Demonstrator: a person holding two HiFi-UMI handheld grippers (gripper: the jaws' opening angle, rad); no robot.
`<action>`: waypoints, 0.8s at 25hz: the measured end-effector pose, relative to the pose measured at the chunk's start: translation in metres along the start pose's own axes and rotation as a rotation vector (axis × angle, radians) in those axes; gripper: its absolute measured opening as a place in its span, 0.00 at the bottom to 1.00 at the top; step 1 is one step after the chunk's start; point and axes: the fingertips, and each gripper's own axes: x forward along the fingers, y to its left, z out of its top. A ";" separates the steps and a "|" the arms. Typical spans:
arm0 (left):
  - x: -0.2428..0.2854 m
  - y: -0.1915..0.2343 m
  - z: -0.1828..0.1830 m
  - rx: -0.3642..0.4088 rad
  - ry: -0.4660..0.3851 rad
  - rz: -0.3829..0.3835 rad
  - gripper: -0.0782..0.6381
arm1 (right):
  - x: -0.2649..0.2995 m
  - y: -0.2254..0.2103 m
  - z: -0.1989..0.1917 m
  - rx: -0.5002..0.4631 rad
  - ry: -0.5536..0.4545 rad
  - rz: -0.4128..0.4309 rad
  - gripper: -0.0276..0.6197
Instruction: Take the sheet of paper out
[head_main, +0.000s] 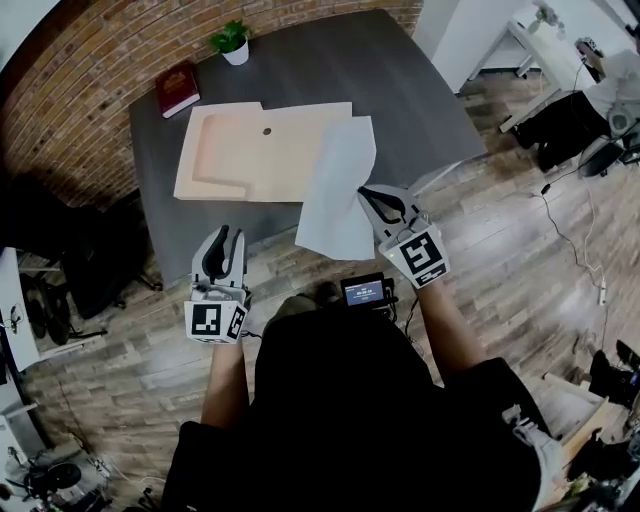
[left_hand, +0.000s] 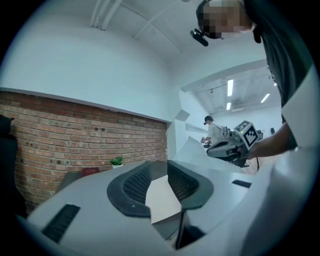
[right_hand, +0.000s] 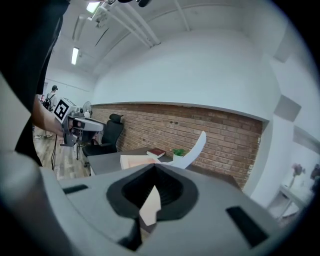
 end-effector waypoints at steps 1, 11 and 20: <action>-0.005 -0.002 -0.001 -0.017 -0.001 0.005 0.25 | -0.006 0.003 -0.001 0.009 -0.003 -0.005 0.05; -0.061 -0.012 -0.008 -0.155 -0.045 0.086 0.24 | -0.057 0.038 0.002 0.063 -0.047 -0.055 0.05; -0.164 -0.039 -0.030 -0.270 -0.056 0.150 0.24 | -0.124 0.112 0.010 0.176 -0.129 -0.082 0.05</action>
